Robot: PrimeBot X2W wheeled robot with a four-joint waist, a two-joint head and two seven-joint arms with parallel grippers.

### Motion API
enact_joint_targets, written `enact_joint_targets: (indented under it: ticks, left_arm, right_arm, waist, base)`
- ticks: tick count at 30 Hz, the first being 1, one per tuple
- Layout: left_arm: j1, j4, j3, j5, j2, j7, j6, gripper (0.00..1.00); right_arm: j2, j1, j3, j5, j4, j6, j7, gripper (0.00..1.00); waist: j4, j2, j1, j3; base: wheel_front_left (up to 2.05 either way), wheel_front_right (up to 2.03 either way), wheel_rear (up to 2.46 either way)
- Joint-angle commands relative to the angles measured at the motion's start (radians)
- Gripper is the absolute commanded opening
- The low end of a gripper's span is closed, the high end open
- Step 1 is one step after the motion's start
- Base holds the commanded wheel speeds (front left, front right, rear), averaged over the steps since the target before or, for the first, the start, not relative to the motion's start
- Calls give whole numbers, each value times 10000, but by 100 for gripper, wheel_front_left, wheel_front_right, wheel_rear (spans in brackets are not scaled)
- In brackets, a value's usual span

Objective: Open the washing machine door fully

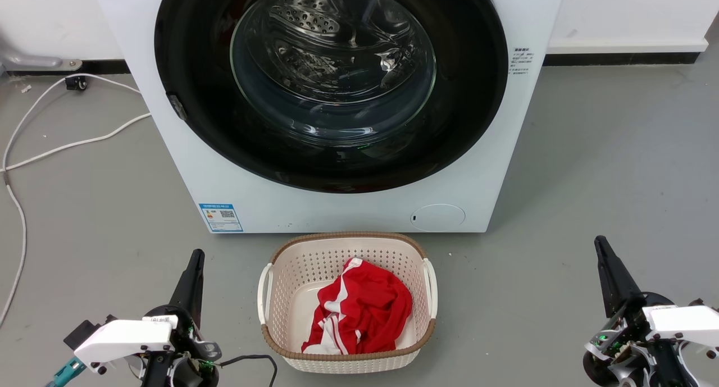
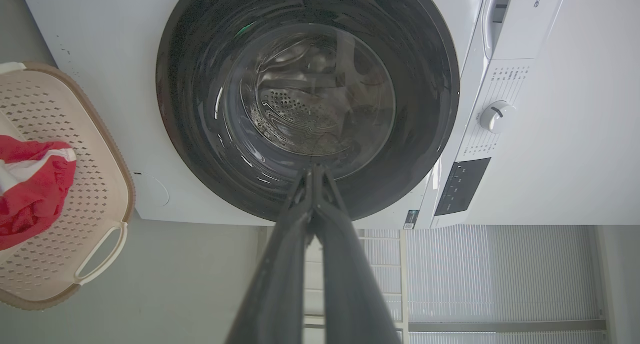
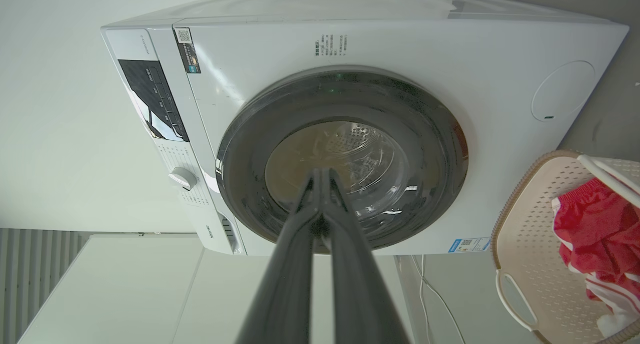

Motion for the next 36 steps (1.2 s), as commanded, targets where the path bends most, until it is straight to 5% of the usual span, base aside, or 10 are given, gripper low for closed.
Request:
enact_joint_targets:
  ticks: [1,25,26,36]
  left_arm:
    - [-81,5,37,47,-10,34,-33,0]
    - [-82,5,40,52,-14,39,-33,0]
    - [36,71,-8,-2,-13,-2,4,100]
    - [148,-106,-358,328,-28,-398,8,100]
  right_arm:
    - [43,-139,-13,-58,13,0,28,0]
    - [51,-140,-28,-77,13,0,45,0]
    - [13,46,-8,0,66,0,-1,100]
    - [26,302,202,-276,-144,0,-393,100]
  waist:
    - [0,-1,0,0]
    - [0,-1,0,0]
    - [0,-1,0,0]
    - [14,-1,1,-1]
  base:
    - [0,0,0]
    - [0,0,0]
    - [0,0,0]
    - [0,0,0]
